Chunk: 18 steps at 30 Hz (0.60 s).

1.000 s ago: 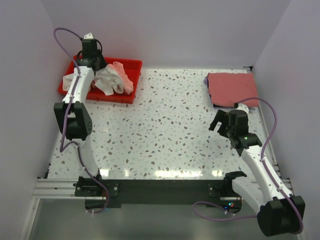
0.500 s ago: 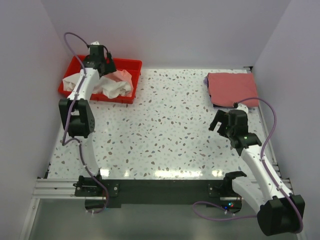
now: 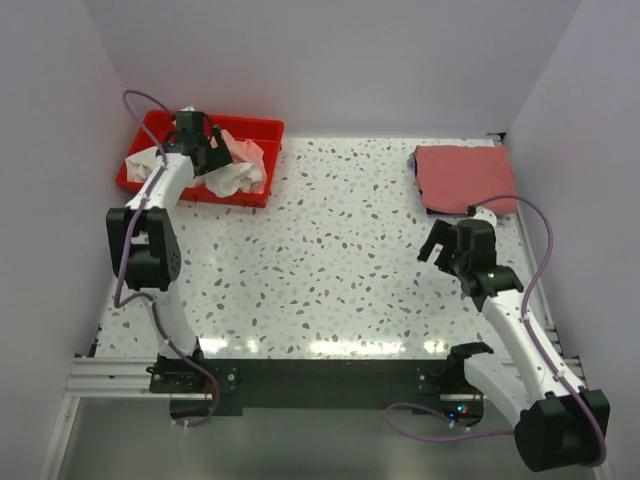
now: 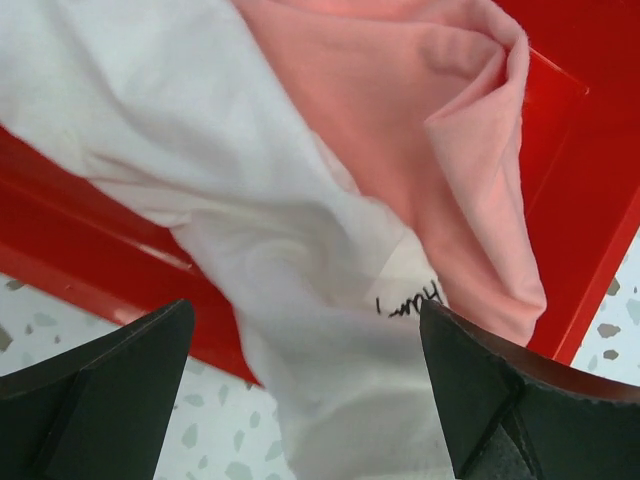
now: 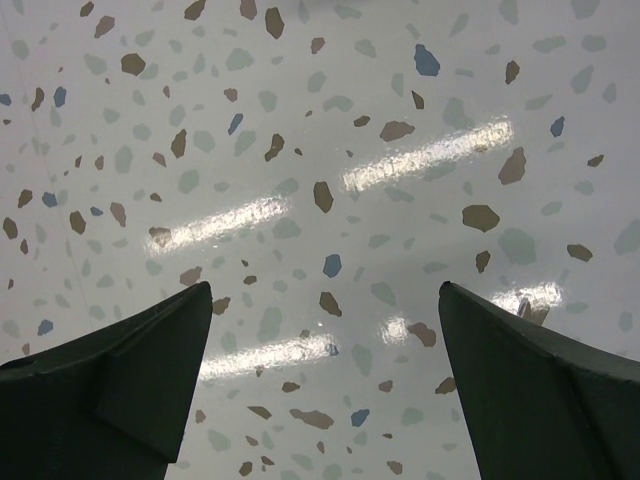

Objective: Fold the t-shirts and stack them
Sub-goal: Grab the tshirt from the pile

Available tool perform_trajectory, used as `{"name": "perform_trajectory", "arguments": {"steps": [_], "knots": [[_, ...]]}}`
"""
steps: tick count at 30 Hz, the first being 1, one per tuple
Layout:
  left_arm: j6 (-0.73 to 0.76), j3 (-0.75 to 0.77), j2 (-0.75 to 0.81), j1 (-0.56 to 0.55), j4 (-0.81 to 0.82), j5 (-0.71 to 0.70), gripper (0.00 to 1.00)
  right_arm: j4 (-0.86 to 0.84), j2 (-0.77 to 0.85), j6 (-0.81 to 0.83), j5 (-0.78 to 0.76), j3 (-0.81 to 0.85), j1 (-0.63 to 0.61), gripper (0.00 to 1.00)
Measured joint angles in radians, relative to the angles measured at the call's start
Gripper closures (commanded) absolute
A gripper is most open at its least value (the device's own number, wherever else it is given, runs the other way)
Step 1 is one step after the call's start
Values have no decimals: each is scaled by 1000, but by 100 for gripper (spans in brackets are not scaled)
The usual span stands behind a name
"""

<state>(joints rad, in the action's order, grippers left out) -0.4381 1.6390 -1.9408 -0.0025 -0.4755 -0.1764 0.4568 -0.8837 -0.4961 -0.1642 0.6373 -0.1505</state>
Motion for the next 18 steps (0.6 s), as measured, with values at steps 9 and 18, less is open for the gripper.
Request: {"name": "perform_trajectory", "arguments": {"steps": [9,18], "knots": [[-31,52,-139,0,-11,45,75,0,3,0,-1,0,0,1],[-23,57,-101,0,-34,27,100,0,3,0,-1,0,0,1]]}}
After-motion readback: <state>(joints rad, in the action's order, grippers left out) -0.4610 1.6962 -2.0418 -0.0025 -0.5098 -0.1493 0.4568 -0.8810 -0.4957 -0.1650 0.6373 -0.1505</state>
